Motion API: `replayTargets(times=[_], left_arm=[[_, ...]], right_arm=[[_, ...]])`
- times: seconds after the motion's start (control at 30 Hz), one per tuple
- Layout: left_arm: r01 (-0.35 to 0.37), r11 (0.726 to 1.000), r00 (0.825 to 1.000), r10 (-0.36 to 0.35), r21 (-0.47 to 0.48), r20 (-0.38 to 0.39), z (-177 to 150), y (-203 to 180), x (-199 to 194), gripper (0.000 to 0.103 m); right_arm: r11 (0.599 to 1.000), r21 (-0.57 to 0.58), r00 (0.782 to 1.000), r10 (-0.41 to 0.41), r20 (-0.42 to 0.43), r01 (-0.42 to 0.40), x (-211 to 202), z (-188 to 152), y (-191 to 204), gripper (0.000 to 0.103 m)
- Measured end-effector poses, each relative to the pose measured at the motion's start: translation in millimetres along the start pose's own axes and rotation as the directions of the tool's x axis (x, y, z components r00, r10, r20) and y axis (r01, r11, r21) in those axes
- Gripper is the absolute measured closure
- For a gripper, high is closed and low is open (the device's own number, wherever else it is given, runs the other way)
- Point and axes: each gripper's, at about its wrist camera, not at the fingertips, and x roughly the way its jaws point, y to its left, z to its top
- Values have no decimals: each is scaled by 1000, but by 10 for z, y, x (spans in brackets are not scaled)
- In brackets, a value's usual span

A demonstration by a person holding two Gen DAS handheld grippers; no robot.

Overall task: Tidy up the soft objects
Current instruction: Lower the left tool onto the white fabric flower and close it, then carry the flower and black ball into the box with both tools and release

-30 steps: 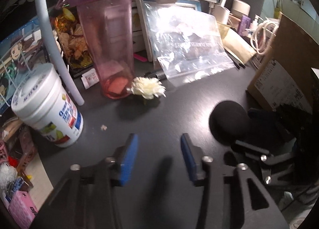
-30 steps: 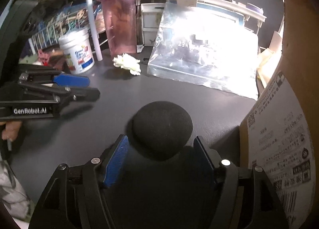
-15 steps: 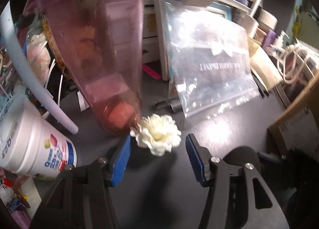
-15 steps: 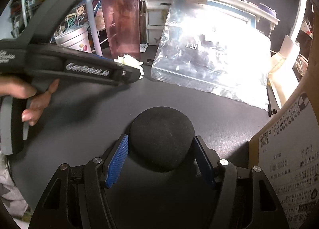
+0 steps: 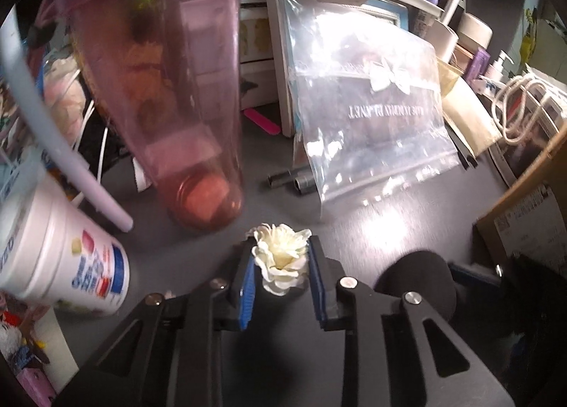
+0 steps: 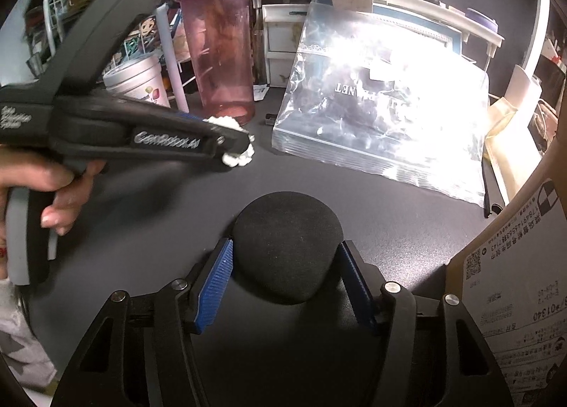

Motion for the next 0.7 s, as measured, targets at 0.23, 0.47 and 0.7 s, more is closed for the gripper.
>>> replayTargets(times=[0.23,0.47,0.7], left_arm=[[21,999,1000,-21,32,-13,-275,-11,-128,78],[55,998,998,-56,35,9,-448,22,-263,79],[87,996,996,-88,28,31,-549,108,-379,80]], right_arm=[[1000,-25,1000,1,11,-1,-19,-9,67,56],[999,-36,999,-19,35,20,-120,-23,145,71],[999,-36,999,-34,39,35,-203,-37,211,90]])
